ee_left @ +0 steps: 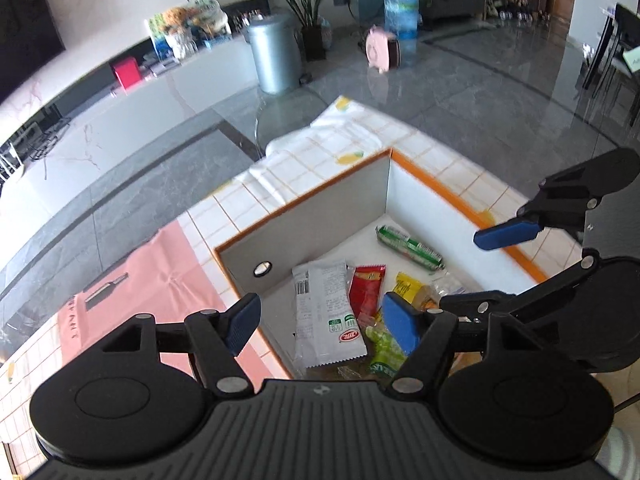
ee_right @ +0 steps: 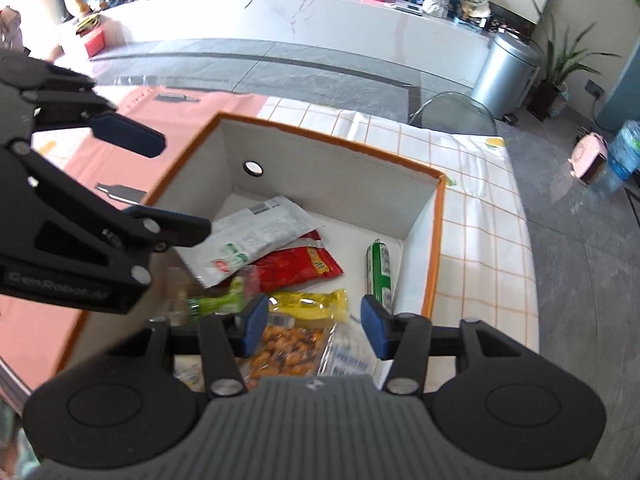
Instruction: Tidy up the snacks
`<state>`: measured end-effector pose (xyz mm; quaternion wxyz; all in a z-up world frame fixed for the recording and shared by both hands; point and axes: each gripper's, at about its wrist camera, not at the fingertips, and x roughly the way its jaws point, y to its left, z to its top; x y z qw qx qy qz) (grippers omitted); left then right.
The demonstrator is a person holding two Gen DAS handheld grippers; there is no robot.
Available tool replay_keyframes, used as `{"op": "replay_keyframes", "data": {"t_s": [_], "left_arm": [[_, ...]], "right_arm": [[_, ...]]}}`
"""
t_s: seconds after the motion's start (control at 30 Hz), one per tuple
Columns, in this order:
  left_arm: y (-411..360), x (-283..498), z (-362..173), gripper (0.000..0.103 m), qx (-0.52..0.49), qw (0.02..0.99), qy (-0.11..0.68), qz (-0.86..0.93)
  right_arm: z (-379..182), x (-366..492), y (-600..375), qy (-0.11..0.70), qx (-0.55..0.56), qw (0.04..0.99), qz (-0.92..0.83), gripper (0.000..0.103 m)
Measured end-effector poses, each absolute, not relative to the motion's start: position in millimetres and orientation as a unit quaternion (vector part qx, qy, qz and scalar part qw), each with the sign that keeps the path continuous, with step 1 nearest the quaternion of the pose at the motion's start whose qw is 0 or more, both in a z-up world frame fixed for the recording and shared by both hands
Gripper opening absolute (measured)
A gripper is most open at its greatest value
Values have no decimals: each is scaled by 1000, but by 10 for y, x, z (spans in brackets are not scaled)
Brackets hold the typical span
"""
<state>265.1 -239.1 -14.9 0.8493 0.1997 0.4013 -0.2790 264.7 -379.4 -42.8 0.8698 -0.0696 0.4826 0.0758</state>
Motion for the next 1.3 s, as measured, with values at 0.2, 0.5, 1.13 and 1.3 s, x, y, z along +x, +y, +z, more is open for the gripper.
{"op": "replay_keyframes", "data": {"t_s": [0.2, 0.5, 1.13, 1.3], "left_arm": [[-2053, 2171, 226, 82, 164, 888, 359, -237], [-1496, 1426, 452, 84, 98, 939, 282, -169], [-930, 717, -1, 89, 53, 951, 287, -102], [-827, 629, -175, 89, 41, 946, 306, -102]], "right_arm": [[23, 2181, -3700, 445, -18, 893, 55, 60], [424, 1176, -3311, 341, 10, 940, 29, 84], [-100, 124, -2693, 284, 44, 957, -49, 87], [-256, 92, -2603, 298, 48, 952, -46, 87]]}}
